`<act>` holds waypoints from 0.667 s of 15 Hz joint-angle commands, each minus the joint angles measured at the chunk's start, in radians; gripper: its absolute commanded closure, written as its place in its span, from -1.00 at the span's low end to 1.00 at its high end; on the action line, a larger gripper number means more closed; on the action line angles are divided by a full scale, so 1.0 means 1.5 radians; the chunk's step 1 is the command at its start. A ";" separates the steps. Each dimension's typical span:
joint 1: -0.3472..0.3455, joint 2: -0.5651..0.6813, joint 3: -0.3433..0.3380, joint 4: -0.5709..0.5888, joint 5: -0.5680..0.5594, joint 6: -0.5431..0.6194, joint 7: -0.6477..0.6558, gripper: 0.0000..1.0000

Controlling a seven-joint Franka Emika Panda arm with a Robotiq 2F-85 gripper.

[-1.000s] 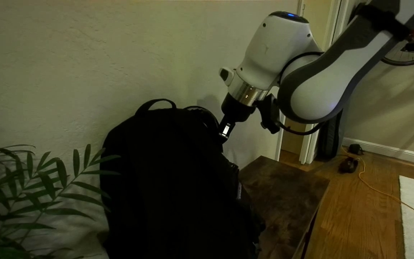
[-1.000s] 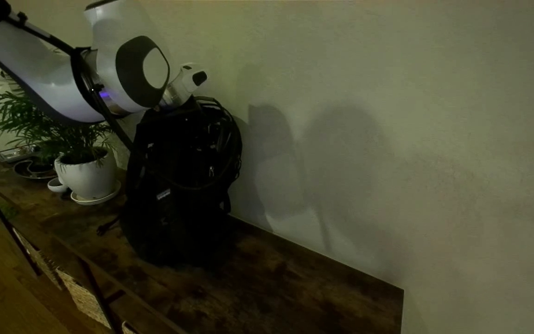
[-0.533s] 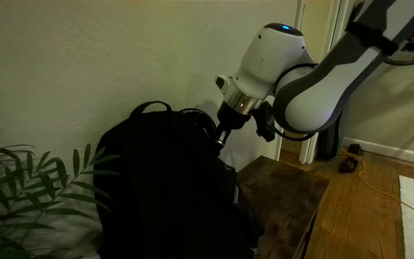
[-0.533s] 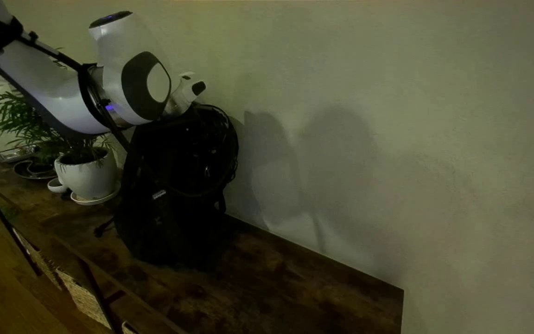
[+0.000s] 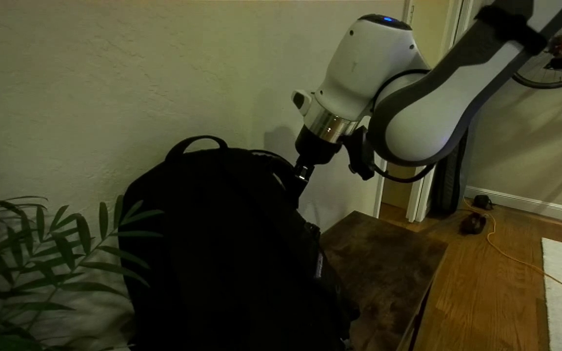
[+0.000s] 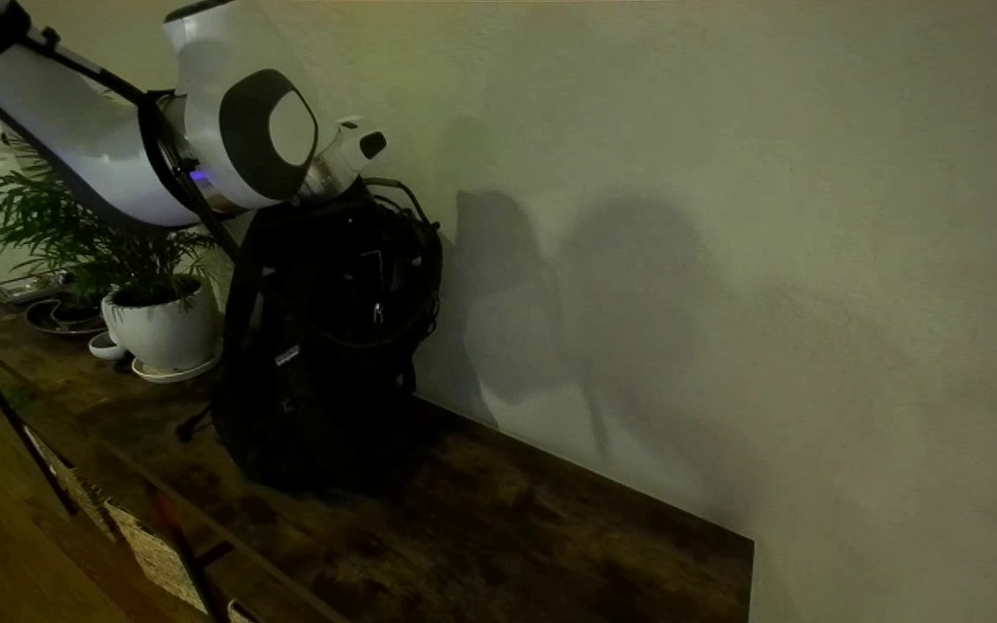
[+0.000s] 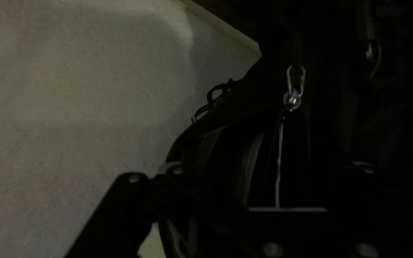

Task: Pick the wallet and put it in the bag

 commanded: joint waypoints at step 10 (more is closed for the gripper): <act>-0.052 -0.150 0.053 -0.048 0.048 -0.305 -0.028 -1.00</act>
